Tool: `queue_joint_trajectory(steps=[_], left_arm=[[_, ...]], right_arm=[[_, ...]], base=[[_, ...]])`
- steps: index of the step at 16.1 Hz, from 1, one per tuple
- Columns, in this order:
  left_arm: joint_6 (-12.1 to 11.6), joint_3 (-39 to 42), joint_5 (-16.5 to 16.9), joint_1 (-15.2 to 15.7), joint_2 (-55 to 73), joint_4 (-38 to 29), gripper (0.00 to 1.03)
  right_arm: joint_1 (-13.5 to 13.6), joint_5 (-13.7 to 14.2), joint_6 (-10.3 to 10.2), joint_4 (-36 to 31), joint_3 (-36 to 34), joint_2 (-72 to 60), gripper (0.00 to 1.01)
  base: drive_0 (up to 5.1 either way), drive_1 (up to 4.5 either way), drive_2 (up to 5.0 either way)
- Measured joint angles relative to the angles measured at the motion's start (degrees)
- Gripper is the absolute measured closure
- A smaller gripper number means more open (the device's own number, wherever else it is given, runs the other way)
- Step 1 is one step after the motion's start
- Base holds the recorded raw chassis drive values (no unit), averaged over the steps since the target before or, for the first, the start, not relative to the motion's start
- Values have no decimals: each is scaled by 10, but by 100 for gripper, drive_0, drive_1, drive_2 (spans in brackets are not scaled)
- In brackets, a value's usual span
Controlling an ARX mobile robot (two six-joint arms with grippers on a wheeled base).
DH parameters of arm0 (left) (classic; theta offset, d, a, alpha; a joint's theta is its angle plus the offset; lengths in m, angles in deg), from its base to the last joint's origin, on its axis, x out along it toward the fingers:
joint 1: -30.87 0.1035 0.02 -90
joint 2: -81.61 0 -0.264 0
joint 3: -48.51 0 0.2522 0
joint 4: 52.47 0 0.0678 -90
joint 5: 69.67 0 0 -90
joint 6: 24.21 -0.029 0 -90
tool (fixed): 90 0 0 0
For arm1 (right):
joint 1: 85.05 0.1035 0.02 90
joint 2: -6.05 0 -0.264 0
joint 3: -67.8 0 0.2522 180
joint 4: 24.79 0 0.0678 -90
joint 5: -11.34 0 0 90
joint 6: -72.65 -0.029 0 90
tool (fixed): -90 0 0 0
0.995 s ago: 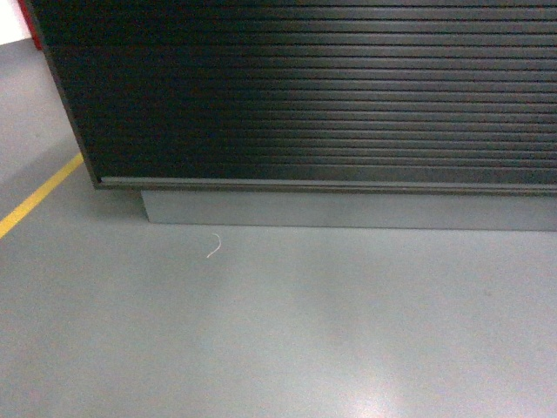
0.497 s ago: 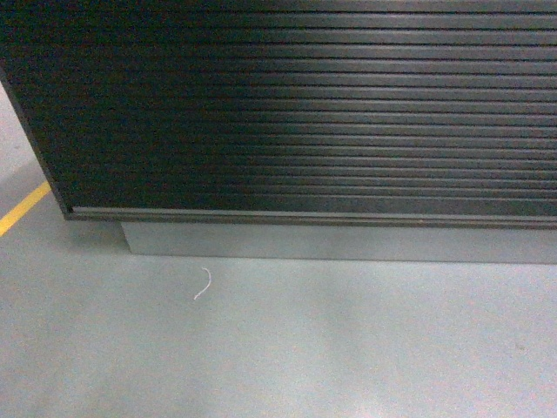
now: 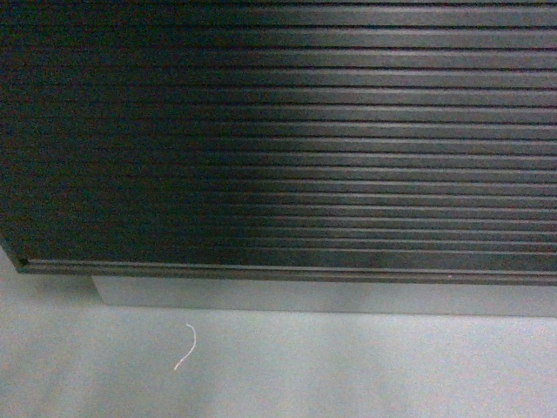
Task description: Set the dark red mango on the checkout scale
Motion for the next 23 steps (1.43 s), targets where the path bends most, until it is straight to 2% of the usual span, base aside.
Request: queue_joint_trajectory(steps=[10,23], left_arm=[[0,0,0,0,0,0,5],[0,0,0,0,0,0,5]], right_arm=[[0,0,0,0,0,0,3],[0,0,0,0,0,0,3]], base=[[-6,317,-329],[0,0,0]])
